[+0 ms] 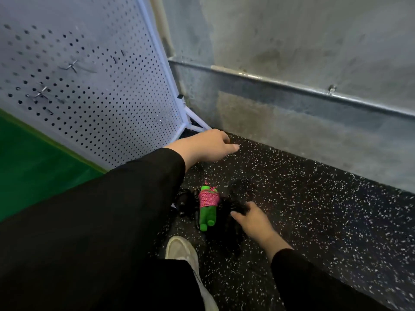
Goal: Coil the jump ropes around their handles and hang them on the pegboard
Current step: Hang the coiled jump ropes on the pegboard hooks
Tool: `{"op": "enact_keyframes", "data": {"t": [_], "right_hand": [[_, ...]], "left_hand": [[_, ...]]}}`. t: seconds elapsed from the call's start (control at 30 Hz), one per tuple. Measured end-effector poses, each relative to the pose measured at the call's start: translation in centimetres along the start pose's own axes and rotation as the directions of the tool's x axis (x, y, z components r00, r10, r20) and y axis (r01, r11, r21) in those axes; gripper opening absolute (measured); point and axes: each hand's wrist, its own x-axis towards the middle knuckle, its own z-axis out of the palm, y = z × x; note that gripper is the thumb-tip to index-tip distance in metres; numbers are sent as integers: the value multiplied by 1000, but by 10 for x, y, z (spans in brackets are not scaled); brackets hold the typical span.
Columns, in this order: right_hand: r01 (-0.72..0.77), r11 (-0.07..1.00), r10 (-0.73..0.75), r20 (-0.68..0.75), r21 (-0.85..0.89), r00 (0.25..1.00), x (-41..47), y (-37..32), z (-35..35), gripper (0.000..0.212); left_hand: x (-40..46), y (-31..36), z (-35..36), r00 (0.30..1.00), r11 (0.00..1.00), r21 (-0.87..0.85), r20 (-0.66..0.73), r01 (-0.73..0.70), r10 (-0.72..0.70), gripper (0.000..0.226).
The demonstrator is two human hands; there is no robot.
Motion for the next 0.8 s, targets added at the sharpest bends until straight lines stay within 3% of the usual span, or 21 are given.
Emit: {"op": "enact_keyframes", "data": {"t": [0.2,0.3,0.57,0.7,0.8], "right_hand": [[-89,995,89,4,32,996,18,8,42,89],[-146,988,148,-22,57,989,26,12,51,98],[-166,970,173,-26,175,985,35,20,47,77],[-81,887,149,-116,455,982,17,15,31,62],[31,768,31,-86,640,996,-5,-11,5,56]], "left_hand": [[12,0,-15,987,996,-91,-159,-20,5,49],[15,-1,-16,985,998,-66,-174,-21,10,49],[10,1,-24,979,997,-72,-202,-36,21,48],[1,7,-31,971,993,-92,-236,-68,45,48],[-13,10,-39,961,981,-171,-272,-93,44,50]]}}
